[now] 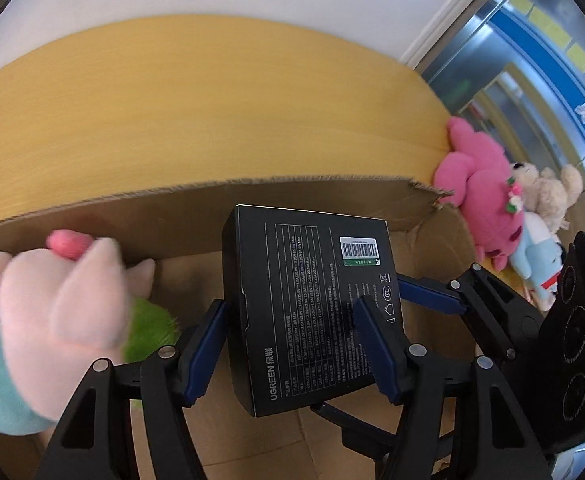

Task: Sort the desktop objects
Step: 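Carry the black product box with the left gripper into the cardboard box, then open the left gripper to release the black box and withdraw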

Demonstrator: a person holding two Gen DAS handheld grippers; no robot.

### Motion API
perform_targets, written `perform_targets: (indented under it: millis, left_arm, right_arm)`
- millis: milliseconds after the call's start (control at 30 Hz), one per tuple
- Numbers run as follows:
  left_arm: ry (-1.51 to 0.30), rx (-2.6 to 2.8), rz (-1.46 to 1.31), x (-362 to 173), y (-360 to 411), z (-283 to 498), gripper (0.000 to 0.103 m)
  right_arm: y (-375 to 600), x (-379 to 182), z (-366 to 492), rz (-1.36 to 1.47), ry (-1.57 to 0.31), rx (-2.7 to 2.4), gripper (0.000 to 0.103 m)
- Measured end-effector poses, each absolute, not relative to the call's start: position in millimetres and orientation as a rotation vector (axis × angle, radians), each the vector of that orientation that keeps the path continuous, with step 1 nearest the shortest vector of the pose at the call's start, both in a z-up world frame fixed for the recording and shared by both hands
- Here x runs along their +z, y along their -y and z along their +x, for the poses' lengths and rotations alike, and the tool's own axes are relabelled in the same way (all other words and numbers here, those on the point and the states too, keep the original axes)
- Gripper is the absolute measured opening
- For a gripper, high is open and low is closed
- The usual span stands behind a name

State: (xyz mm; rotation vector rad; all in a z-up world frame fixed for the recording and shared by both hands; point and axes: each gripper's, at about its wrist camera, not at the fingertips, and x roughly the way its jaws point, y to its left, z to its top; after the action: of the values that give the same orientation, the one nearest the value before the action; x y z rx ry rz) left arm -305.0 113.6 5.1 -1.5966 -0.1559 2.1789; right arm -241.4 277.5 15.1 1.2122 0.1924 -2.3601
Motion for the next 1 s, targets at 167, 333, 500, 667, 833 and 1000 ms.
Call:
perform_targets:
  millis: [167, 333, 500, 667, 833, 1000]
  left_arm:
    - [0.165, 2.132, -1.653, -14, -125, -309, 0.055]
    - [0.192, 2.135, -1.649, -13, -122, -308, 0.053]
    - [0.172, 2.194, -1.579, 15, -109, -284, 0.055]
    - [0.054, 2.386, -1.356, 82, -81, -226, 0.067]
    - [-0.007, 2.628, -1.082, 154, -38, -141, 0.098]
    - [-0.059, 2.822, -0.845, 192, -7, -54, 0.103]
  right_arm:
    - [-285, -2, -246, 1.309, -0.226, -2.359, 0.089]
    - [-285, -2, -240, 1.313, -0.243, -2.374, 0.090]
    - [-281, 8, -218, 1.317, -0.291, -2.404, 0.090]
    - [-301, 50, -170, 1.182, -0.319, -2.553, 0.091]
    - [-299, 112, -82, 0.960, -0.180, -2.708, 0.091]
    - [-249, 133, -28, 0.784, -0.149, -2.797, 0.093]
